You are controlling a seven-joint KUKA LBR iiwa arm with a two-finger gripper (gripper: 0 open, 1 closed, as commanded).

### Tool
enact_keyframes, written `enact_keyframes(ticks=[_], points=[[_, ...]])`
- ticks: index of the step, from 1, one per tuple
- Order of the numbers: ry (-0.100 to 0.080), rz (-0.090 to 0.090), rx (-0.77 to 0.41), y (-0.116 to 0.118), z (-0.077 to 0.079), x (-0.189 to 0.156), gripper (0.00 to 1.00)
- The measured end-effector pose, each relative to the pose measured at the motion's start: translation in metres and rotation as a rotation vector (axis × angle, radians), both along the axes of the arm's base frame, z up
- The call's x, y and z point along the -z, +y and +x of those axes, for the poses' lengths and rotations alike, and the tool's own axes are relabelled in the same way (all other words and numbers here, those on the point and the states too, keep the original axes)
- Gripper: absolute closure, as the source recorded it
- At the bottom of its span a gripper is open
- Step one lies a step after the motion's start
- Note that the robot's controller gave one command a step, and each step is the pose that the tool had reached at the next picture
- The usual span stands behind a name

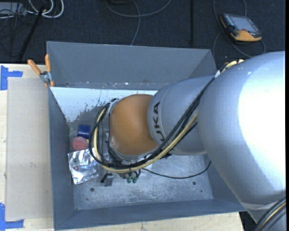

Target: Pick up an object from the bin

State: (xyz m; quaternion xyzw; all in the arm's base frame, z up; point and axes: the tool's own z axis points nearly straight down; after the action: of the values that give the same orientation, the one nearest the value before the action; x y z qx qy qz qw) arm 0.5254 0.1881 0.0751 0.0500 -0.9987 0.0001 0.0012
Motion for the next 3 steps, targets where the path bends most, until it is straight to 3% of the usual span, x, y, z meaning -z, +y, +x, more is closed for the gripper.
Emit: enact_keyframes(ticks=[1,2,3], points=[[-0.010,0.003,-0.037,0.006,-0.009,-0.145,1.00],[-0.002,0.000,-0.035,0.005,-0.010,-0.140,0.00],[0.005,-0.002,-0.007,0.024,0.009,0.010,0.00]])
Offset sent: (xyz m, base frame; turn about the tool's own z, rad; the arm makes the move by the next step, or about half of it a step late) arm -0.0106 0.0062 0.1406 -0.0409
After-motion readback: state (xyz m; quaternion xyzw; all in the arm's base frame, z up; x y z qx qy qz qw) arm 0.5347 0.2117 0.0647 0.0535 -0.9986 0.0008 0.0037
